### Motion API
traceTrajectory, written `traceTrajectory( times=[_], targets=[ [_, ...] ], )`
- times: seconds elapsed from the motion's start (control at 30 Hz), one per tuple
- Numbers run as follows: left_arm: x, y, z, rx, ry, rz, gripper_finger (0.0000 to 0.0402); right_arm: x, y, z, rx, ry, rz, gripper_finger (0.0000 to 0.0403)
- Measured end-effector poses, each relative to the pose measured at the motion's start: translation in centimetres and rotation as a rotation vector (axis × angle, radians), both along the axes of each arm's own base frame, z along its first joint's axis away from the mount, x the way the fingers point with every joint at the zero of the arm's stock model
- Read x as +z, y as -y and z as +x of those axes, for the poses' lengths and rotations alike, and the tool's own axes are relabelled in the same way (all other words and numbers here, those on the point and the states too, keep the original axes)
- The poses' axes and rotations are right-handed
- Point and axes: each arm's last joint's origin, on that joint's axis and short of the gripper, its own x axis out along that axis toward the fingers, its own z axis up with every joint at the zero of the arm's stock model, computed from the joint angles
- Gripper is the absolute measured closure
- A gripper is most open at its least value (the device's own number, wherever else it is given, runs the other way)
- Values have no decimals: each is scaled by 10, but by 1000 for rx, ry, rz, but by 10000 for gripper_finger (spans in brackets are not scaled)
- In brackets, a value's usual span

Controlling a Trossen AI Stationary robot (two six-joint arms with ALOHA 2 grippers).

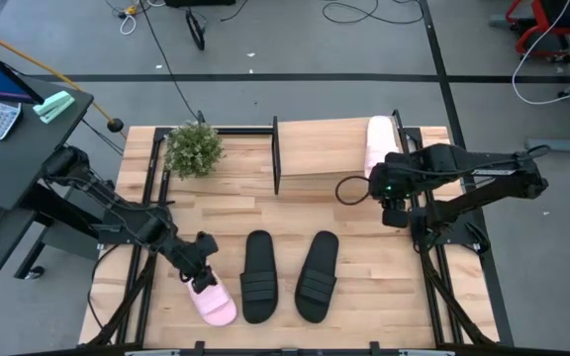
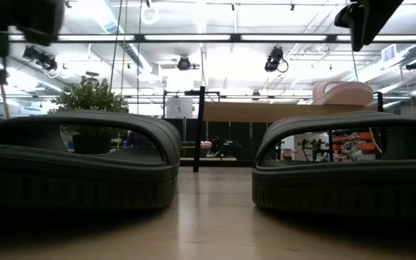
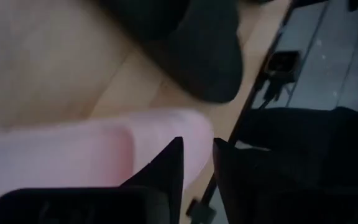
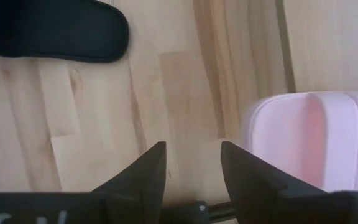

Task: Pick and place slides into the shelf
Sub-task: Put the pink slipper on the shelf

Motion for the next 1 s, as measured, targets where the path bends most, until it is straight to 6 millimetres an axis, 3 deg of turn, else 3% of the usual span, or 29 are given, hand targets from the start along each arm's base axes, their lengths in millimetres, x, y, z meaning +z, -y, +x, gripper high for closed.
traceTrajectory(
  times=[0.37, 0.7, 1.0],
  targets=[
    [-6, 16, -21, 27, -165, -63, 255, -7, -28, 13, 77, 124, 42, 243],
    [-10, 22, -35, 40, -214, -13, 260, -58, -56, 23, 89, 159, 124, 243],
    [-19, 16, -33, 99, -184, 28, 224, -95, -73, 25, 52, 207, 237, 243]
  ],
)
